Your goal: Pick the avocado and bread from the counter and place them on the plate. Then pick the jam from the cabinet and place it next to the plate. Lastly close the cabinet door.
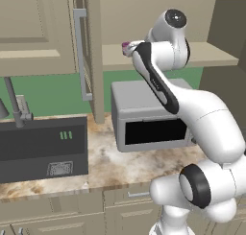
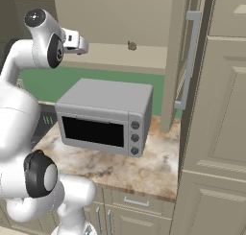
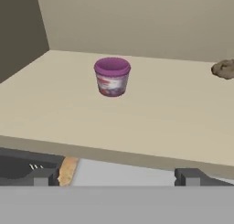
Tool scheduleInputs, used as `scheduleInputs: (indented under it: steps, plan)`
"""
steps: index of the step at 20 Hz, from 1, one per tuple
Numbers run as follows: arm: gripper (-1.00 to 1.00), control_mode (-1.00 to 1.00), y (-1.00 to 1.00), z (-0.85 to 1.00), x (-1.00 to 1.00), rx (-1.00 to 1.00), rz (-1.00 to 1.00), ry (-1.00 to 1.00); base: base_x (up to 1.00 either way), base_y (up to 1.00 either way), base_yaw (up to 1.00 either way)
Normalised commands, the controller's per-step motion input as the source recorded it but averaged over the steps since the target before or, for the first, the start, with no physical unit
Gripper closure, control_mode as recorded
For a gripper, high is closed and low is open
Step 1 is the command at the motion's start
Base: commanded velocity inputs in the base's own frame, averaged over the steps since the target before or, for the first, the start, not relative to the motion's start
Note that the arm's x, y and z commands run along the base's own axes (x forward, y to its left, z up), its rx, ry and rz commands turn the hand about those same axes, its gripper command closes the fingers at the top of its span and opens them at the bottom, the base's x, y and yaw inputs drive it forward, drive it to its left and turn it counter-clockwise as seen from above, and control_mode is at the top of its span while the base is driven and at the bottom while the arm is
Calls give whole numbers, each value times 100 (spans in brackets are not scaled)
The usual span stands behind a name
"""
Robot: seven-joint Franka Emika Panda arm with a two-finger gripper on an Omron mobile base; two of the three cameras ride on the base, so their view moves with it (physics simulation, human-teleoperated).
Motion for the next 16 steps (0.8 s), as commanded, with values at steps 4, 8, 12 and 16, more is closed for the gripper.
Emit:
scheduleInputs:
  steps: [4, 8, 12, 16]
  plan:
    - [-100, -100, 15, 0, 28, 0, 0, 7, 0, 0, 0]
    - [-100, -100, 7, -6, 27, 0, 0, 2, 0, 0, 0]
    - [-100, -100, 0, -12, 18, 0, 0, 0, 0, 0, 0]
    - [-100, -100, 0, -11, 16, 0, 0, 0, 0, 0, 0]
